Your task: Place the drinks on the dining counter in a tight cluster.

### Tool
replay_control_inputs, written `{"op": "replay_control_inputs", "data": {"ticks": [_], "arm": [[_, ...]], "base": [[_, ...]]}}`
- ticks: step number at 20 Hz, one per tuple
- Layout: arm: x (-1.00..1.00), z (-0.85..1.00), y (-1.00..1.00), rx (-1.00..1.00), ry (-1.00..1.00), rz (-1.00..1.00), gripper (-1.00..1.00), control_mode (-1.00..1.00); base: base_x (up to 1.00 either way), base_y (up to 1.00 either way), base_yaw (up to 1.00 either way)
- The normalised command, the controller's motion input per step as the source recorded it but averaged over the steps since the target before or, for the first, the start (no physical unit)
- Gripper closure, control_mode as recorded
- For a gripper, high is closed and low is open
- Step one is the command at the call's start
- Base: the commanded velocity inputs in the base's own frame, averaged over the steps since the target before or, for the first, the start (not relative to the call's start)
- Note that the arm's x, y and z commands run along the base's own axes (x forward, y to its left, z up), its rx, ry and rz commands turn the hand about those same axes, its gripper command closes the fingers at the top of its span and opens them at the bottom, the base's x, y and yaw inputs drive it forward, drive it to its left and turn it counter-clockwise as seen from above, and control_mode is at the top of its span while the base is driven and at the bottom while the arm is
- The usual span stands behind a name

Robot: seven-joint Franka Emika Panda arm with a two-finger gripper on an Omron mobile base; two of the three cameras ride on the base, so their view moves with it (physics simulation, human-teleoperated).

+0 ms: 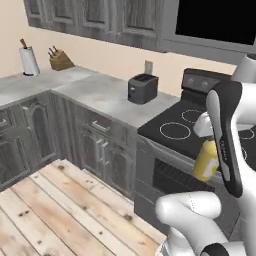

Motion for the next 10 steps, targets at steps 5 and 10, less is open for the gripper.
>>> {"op": "replay_control_inputs", "data": {"ticks": [5,10], "arm": [[0.00,0.00,0.00,0.00,0.00,0.00,1.00,1.00],[0.00,0.00,0.00,0.00,0.00,0.00,1.00,1.00]], "base": [[0.00,0.00,1.00],[-0.21,0.00,0.94]]}}
